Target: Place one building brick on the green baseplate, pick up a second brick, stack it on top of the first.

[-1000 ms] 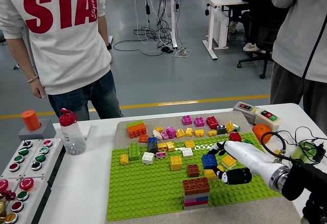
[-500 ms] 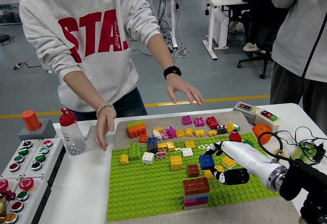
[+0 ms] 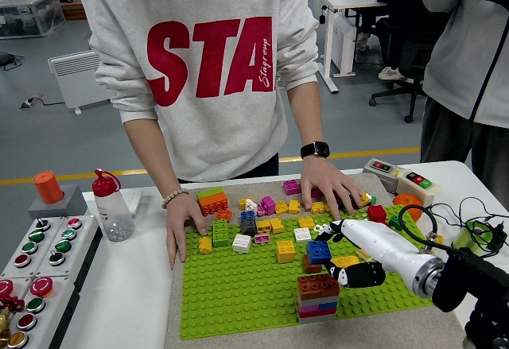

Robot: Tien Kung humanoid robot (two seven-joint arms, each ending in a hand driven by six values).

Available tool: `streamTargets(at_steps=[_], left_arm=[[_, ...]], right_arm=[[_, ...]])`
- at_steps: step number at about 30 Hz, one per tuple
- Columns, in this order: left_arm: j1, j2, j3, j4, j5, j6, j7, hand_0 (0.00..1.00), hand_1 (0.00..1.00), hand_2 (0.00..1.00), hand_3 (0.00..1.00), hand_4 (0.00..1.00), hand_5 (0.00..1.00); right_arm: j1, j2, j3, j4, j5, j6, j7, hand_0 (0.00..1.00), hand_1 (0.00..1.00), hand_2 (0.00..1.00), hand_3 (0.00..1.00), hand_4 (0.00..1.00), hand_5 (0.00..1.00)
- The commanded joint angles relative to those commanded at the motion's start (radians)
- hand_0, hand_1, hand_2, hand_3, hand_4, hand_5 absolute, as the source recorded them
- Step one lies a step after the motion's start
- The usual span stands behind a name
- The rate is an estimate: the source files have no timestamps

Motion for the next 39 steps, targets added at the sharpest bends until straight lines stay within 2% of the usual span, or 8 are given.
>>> streamTargets(at_steps=[23,39], left_arm=[[0.003,-0.002,-0.001,0.000,0.002,0.000,0.001,0.663,0.684,0.699,0.575,0.300,0.998],[0.009,-0.002,0.000,0.000,0.004,-0.001,0.001,0.663,0.685,0.699,0.574,0.299,0.998]], right_arm=[[-0.007,-0.010,0.000,0.000,-0.004,0.009,-0.007,0.888,0.758,0.757,0.570,0.472,0.174],[-0.015,-0.030,-0.021,0.000,-0.033,0.028,-0.038,0.889,0.758,0.758,0.570,0.472,0.174]])
